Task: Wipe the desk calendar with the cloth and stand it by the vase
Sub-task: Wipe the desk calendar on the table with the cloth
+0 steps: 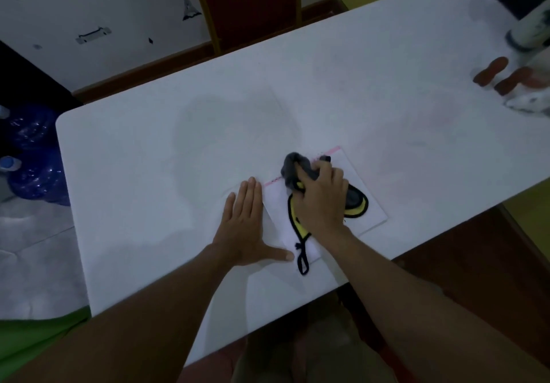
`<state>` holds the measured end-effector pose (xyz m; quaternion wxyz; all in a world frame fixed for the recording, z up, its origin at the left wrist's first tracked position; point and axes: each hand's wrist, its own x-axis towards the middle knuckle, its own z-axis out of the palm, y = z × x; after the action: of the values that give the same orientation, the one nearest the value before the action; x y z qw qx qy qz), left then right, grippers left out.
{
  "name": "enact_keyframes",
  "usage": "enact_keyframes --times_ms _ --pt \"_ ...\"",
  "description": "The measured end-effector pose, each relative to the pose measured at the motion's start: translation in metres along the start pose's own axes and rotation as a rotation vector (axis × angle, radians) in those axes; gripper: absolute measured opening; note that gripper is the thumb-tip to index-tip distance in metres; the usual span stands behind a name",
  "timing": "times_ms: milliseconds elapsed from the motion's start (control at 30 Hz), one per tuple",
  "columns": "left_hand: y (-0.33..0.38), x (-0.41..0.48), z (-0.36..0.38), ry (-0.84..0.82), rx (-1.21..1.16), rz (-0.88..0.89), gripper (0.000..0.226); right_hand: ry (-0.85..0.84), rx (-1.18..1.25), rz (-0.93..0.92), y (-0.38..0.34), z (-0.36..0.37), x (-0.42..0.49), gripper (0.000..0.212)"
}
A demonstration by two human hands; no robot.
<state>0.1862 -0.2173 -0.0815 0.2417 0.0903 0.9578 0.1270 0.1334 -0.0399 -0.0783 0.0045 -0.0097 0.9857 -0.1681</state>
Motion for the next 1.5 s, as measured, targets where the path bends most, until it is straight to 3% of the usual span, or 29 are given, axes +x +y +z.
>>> enact_keyframes --times_ms 167,333,433,567,633,733,800,933,1000,1167,1233,1333,1400,1500 --pt "0.0 0.001 -0.001 -0.002 -0.026 -0.001 0.161 0.028 -0.007 -0.117 0.037 -0.002 -0.049 0.058" --pt "0.0 0.001 0.0 0.001 -0.042 -0.005 0.166 0.109 -0.063 0.158 0.05 -0.013 0.01 0.052" --pt "0.0 0.0 0.0 -0.002 -0.037 0.002 0.165 0.102 -0.032 0.214 0.038 -0.013 0.007 0.051" --pt "-0.001 0.002 0.0 -0.002 -0.046 -0.002 0.164 0.016 -0.026 -0.091 0.04 -0.006 -0.052 0.063" --pt "-0.001 0.002 0.001 -0.006 -0.04 0.001 0.165 0.001 -0.013 -0.145 0.054 -0.011 -0.051 0.062" --pt "-0.002 0.003 0.002 -0.017 -0.03 0.013 0.166 0.063 -0.03 0.088 0.051 -0.015 -0.029 0.052" --pt "-0.006 0.006 0.002 -0.021 -0.042 0.024 0.158 0.081 0.005 0.152 0.036 -0.012 -0.035 0.054" --pt "-0.009 0.006 0.002 0.006 -0.06 0.027 0.122 -0.034 0.091 -0.203 0.033 -0.003 -0.09 0.065" --pt "-0.007 0.006 0.002 0.029 -0.097 0.013 0.111 -0.057 0.108 -0.291 0.044 -0.006 -0.086 0.066" --pt "-0.012 0.011 -0.012 0.171 -0.124 0.047 0.079 0.004 0.108 0.069 0.026 -0.008 -0.062 0.062" --pt "-0.014 0.012 -0.016 0.202 -0.085 0.077 0.07 -0.003 0.115 0.03 0.013 0.0 -0.083 0.063" --pt "-0.019 0.015 -0.015 0.172 -0.09 0.071 0.06 -0.077 0.126 -0.263 0.017 0.004 -0.116 0.062" --pt "-0.024 0.018 -0.011 0.14 -0.126 0.058 0.056 -0.069 0.089 -0.34 0.029 -0.001 -0.101 0.062" --pt "-0.026 0.022 -0.008 0.11 -0.11 0.04 0.06 -0.001 0.066 -0.036 0.024 -0.004 -0.075 0.062"
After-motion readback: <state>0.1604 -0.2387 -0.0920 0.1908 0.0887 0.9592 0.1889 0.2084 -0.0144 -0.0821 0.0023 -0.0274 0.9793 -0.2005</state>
